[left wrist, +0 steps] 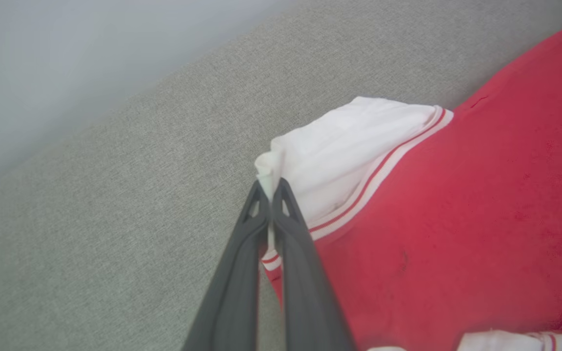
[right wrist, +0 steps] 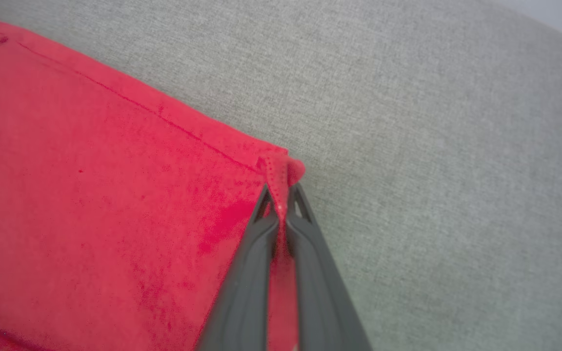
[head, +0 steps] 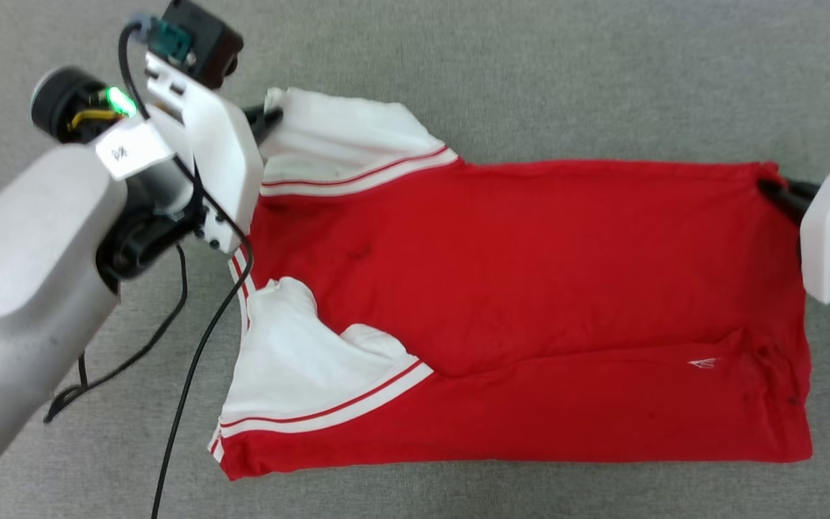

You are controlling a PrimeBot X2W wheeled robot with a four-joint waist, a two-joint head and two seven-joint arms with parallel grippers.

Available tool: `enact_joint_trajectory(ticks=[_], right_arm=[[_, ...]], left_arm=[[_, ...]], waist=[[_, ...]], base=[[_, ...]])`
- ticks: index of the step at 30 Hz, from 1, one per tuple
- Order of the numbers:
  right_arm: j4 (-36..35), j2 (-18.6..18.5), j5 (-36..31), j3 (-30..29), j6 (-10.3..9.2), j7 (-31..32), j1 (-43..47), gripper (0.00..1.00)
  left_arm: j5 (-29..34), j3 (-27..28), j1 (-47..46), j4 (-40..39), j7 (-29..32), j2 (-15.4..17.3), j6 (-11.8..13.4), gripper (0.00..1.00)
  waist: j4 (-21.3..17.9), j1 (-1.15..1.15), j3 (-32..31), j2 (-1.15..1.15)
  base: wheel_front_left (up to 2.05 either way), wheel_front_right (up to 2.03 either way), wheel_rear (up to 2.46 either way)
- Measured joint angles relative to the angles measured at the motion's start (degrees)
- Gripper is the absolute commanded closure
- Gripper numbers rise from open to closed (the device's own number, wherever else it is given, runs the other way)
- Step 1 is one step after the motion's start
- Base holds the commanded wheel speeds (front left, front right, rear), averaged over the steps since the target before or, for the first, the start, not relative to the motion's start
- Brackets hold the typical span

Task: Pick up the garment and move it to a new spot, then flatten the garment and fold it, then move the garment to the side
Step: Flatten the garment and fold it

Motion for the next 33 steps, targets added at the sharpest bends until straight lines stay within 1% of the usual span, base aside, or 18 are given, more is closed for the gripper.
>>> enact_joint_trajectory(ticks=[3, 9, 12, 16, 21, 24, 26, 30, 31, 32, 33], right_arm=[[-1.4, -0.5, 0.4, 0.2, 0.0, -3.2, 3.1, 1.0], [-4.0, -1.9, 0.7, -0.4, 0.0, -6.8, 10.0, 1.0], [-5.3, -2.2, 0.5, -1.4, 0.0, -7.7, 14.0, 1.0], [-7.4, -2.3, -0.3, -3.4, 0.01, -8.6, 19.6, 1.0], [-10.2, -2.4, -0.8, -6.6, 0.0, -8.5, 26.4, 1.0], [-11.4, -1.8, -1.1, -8.3, 0.0, -7.5, 29.9, 1.0], [-11.9, 0.8, -1.7, -10.4, 0.0, -5.5, 34.5, 1.0], [-10.5, 2.8, -2.0, -10.8, 0.0, -5.1, 35.2, 1.0], [-10.1, 3.0, -2.2, -10.9, 0.01, -5.3, 35.2, 0.75], [-9.8, 3.3, -2.4, -11.1, 0.01, -5.7, 35.2, 0.18], [-9.5, 3.7, -2.3, -11.5, 0.01, -6.3, 35.2, 0.0]], left_arm=[[-1.0, -0.2, 3.2, -1.7, -0.7, 0.9, 0.9, 1.0], [-2.3, -1.2, 11.3, -6.6, -2.1, 3.9, 3.2, 1.0], [-2.9, -2.0, 15.4, -8.9, -2.3, 5.5, 4.7, 1.0], [-4.3, -3.2, 20.9, -11.6, -2.7, 6.6, 6.3, 1.0], [-5.8, -4.2, 26.3, -13.0, -3.4, 7.7, 8.1, 1.0], [-6.2, -4.9, 28.7, -13.0, -4.0, 7.8, 8.6, 1.0], [-6.9, -5.5, 31.3, -11.3, -5.2, 7.5, 9.5, 1.0], [-7.4, -5.5, 32.4, -9.4, -6.7, 6.3, 9.6, 1.0], [-7.3, -5.4, 32.5, -9.1, -7.6, 6.0, 10.0, 0.67], [-6.9, -5.0, 32.7, -8.8, -9.1, 5.8, 10.5, 0.0], [-6.9, -4.4, 33.1, -8.7, -10.6, 5.4, 11.0, 0.0]], waist=[[0.0, 0.0, -2.6, 0.0], [0.1, 0.0, -7.6, 0.0], [0.3, 0.0, -9.9, 0.0], [0.8, -0.01, -12.2, 0.0], [1.4, -0.01, -13.9, 0.0], [1.5, 0.0, -14.1, 0.0], [1.0, 0.0, -12.9, 0.0], [0.6, 0.0, -12.2, 0.0], [0.5, 0.0, -12.2, 0.0], [0.5, 0.0, -12.4, 0.0], [0.4, 0.0, -12.6, 0.0]], base=[[0.0, 0.0, 0.0], [0.0, 0.0, 0.0], [0.0, 0.0, 0.0], [0.0, 0.0, 0.0], [0.0, 0.0, 0.0], [0.0, 0.0, 0.0], [0.0, 0.0, 0.0], [0.0, 0.0, 0.0], [0.0, 0.0, 0.0], [0.0, 0.0, 0.0], [0.0, 0.0, 0.0]])
